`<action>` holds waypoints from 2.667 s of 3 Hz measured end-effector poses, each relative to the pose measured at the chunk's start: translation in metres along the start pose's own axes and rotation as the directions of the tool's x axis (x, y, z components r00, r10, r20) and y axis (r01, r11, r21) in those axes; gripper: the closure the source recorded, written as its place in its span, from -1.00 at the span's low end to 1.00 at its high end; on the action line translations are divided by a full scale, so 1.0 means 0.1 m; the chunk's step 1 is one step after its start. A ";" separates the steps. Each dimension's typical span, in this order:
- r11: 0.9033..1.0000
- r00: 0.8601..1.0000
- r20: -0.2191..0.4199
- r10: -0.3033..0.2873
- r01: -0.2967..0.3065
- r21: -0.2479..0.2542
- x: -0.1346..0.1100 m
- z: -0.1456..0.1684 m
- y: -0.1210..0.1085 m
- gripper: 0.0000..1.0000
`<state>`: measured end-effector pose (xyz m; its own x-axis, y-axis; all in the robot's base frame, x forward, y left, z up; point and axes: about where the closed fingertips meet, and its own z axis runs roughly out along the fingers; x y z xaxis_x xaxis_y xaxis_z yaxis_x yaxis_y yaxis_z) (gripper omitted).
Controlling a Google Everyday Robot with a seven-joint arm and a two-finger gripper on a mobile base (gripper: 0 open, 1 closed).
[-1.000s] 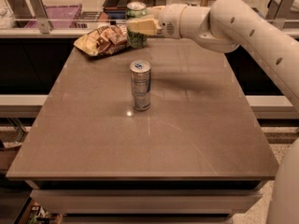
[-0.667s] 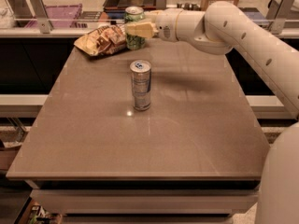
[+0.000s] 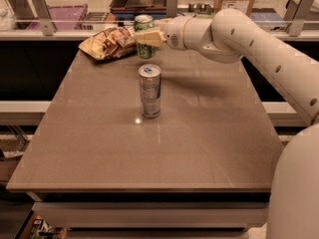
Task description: Move green can near brown chip bag
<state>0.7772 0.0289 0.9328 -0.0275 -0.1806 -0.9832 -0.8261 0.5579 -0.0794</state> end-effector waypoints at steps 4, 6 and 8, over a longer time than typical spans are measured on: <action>0.999 1.000 0.005 0.024 -0.024 0.049 0.39 0.20 -0.02 0.65; 0.999 1.000 0.006 0.024 -0.025 0.040 0.39 0.25 0.02 -0.28; 0.999 1.000 0.006 0.025 -0.025 0.032 0.38 0.29 0.06 -1.00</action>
Offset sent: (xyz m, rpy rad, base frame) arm 0.0094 0.0031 -0.0438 -0.0006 0.0145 -0.0748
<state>0.7879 0.0485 0.8900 -0.0446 -0.1616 -0.9859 -0.8064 0.5883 -0.0599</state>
